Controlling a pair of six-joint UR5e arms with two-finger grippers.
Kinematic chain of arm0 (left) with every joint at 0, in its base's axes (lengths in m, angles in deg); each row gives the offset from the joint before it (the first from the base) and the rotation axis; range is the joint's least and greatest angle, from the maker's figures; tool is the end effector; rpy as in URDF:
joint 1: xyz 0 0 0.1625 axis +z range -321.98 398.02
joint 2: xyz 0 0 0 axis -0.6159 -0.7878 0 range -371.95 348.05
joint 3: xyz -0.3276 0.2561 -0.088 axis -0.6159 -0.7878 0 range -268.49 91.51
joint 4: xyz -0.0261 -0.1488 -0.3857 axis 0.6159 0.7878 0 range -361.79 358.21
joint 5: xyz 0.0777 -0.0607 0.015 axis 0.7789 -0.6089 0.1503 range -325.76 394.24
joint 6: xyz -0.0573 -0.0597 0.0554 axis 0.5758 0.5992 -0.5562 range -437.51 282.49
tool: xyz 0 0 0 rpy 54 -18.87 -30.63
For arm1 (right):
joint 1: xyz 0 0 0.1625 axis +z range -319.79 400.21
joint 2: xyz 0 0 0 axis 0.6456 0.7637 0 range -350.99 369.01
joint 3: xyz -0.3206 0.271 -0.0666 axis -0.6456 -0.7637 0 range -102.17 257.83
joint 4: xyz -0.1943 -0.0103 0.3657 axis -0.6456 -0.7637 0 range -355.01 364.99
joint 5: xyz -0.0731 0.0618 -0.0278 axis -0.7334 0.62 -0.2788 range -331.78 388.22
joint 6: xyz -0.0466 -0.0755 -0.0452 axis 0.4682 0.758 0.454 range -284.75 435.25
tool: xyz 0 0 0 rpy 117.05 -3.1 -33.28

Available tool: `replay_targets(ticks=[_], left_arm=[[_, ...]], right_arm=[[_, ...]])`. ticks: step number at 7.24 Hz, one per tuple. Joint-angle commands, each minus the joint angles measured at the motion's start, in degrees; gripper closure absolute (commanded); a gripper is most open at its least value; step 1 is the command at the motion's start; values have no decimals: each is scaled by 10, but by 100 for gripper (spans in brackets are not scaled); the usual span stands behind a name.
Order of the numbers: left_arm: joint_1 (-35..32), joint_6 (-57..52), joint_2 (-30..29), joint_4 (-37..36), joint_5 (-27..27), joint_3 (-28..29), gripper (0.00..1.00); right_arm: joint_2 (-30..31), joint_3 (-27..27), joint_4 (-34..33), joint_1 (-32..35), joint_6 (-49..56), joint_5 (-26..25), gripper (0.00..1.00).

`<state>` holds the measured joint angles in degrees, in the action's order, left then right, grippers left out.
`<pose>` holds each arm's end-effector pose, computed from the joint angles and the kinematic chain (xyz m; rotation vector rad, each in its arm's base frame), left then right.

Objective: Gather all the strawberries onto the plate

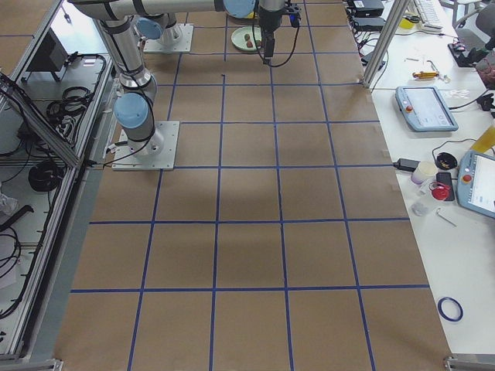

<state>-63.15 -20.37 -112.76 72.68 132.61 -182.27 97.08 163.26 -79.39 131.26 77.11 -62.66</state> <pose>-0.2251 -0.5270 0.3843 -1.1836 2.7853 -0.1449 0.1409 -0.4980 0.5007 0.0802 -3.1246 -0.0813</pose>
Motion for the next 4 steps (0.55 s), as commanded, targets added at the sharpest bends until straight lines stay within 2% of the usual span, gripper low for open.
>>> replay_targets(ticks=[1, 2, 4], left_arm=[[25, -150, 38, 84, -29, 54, 0], [66, -292, 60, 87, -28, 54, 0], [139, -535, 98, 159, -32, 54, 0]], right_arm=[[0, 0, 2, 0, 1, 0, 0], [0, 1, 2, 0, 2, 0, 0], [0, 0, -1, 0, 2, 0, 0]])
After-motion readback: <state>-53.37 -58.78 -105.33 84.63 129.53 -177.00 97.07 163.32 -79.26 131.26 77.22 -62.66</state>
